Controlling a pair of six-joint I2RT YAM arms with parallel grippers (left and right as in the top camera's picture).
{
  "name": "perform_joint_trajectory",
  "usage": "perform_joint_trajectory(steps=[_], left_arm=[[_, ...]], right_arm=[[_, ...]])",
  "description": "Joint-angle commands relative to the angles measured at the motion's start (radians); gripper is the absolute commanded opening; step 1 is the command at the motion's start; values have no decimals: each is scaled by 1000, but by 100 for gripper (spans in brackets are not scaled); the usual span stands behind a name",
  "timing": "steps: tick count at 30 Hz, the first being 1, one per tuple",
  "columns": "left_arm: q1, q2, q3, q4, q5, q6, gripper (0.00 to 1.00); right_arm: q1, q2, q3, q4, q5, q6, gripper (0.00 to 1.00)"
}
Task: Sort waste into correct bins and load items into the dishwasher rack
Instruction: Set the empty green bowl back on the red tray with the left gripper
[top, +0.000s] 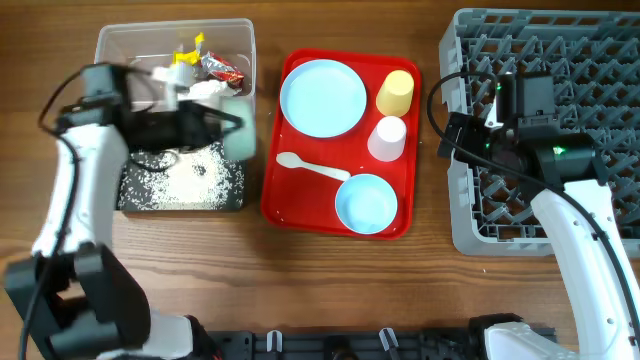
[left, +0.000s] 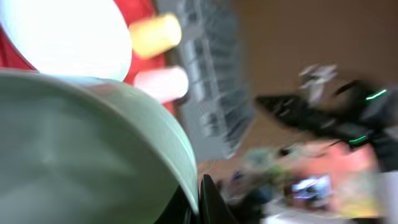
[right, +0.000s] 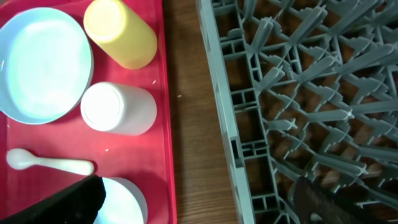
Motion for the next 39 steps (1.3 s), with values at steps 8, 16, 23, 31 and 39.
perform_joint_trajectory(steps=[8,16,23,31,39], left_arm=[[-752,-12,13,87,-1226,-76,4],[-799,166,12,109,-1206,-226,6],[-795,164,17,113,-1155,-275,61],[-522,-49,159,21,-1120,-423,100],[-387,-64,158,-14,-1122,-435,100]], right_arm=[[-2,14,5,9,-37,13,100],[-2,14,5,-6,-37,11,100],[-1,14,5,-8,-42,3,100],[27,21,5,25,-316,-91,100],[219,214,-97,-17,-219,40,72]])
